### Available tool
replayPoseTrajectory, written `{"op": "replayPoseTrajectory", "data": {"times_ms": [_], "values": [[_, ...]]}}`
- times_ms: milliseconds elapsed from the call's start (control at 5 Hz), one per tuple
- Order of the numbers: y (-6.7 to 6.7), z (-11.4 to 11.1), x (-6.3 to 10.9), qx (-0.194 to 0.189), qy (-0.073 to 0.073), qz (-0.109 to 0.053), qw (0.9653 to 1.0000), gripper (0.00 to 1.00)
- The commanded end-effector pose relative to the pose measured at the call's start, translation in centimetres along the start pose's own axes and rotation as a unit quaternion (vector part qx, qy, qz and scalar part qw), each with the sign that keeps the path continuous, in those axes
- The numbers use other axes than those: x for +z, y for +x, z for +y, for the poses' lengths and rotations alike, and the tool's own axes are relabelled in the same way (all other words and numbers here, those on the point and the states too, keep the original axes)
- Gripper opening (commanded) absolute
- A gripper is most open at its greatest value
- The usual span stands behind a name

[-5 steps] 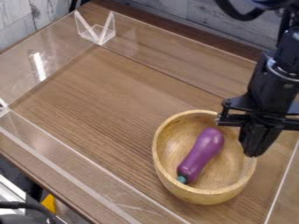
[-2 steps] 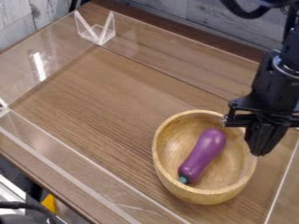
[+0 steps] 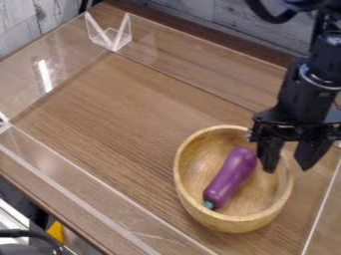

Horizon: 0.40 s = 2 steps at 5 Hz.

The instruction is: Put the purple eggplant in the brown bowl

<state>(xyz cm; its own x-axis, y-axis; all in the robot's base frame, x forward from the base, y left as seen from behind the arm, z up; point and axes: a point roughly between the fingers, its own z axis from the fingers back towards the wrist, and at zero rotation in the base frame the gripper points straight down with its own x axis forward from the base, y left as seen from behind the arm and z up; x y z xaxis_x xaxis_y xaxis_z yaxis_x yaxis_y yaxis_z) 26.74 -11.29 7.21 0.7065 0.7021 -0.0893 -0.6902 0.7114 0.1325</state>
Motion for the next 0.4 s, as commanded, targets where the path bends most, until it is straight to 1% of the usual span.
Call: {"op": "replayPoseTrajectory", "data": {"times_ms": [0,200], "values": [[0.10,0.60,0.67,0.019,-0.018,-0.006,0.9996,1.00],[0.07,1.19,0.00,0.041,-0.021,-0.005,0.9989,1.00]]}}
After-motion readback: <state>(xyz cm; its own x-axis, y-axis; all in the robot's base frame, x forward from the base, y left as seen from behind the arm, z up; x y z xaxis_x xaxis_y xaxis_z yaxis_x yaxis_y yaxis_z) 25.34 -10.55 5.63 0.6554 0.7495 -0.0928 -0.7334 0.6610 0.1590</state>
